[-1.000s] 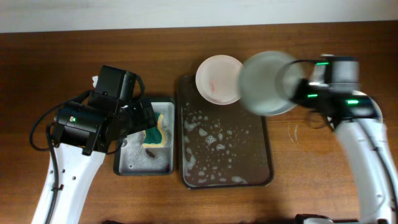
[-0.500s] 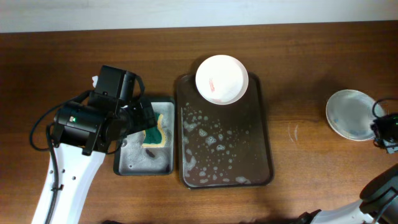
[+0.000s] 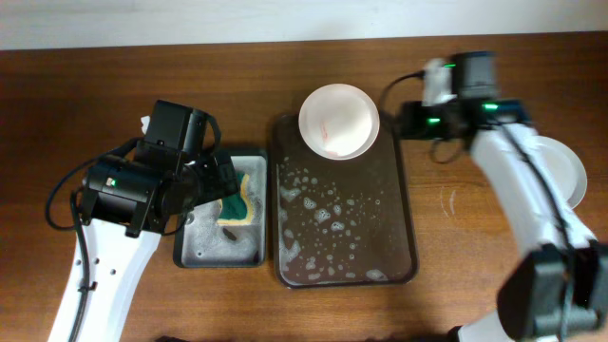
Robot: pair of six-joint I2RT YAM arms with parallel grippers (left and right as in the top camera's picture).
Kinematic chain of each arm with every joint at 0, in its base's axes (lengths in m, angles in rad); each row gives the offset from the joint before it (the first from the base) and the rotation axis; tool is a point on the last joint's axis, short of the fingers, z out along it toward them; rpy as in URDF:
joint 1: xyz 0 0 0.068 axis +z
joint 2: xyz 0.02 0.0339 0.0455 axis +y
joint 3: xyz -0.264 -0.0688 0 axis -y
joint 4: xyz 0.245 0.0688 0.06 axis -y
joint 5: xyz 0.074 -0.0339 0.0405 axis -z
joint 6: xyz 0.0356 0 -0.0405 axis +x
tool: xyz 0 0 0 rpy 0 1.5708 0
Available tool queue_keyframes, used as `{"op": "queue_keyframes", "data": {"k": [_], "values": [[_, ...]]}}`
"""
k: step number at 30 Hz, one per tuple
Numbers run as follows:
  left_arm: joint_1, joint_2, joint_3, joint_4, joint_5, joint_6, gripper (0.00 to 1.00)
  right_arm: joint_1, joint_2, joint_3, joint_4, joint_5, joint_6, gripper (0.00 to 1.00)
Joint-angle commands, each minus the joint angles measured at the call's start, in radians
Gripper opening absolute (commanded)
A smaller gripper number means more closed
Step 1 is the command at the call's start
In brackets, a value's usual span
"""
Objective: Clean dirty plates on tray and stack at the side
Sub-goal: 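Drag the pink plate to the tray center with the right gripper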
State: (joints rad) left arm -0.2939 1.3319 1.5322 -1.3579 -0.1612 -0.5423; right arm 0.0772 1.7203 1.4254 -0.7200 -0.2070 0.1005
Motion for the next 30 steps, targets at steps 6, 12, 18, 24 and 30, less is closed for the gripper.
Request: {"op": "queue_keyframes", "data": {"k": [6, 12, 18, 24, 30], "values": [[0.0, -0.014, 0.001, 0.002, 0.0, -0.002, 0.99, 0.079, 0.332, -0.011, 0.355, 0.095, -0.018, 0.57], [0.0, -0.014, 0.001, 0.002, 0.0, -0.002, 1.0, 0.086, 0.419, -0.011, 0.422, 0.091, -0.01, 0.17], [0.0, -0.014, 0.001, 0.002, 0.0, -0.002, 1.0, 0.087, 0.299, 0.003, 0.196, 0.087, 0.1, 0.04], [0.0, -0.014, 0.001, 0.002, 0.0, -0.002, 0.99, 0.094, 0.04, 0.003, -0.245, 0.087, 0.164, 0.04], [0.0, -0.014, 0.001, 0.002, 0.0, -0.002, 1.0, 0.097, 0.021, -0.106, -0.386, 0.082, 0.36, 0.04]]}}
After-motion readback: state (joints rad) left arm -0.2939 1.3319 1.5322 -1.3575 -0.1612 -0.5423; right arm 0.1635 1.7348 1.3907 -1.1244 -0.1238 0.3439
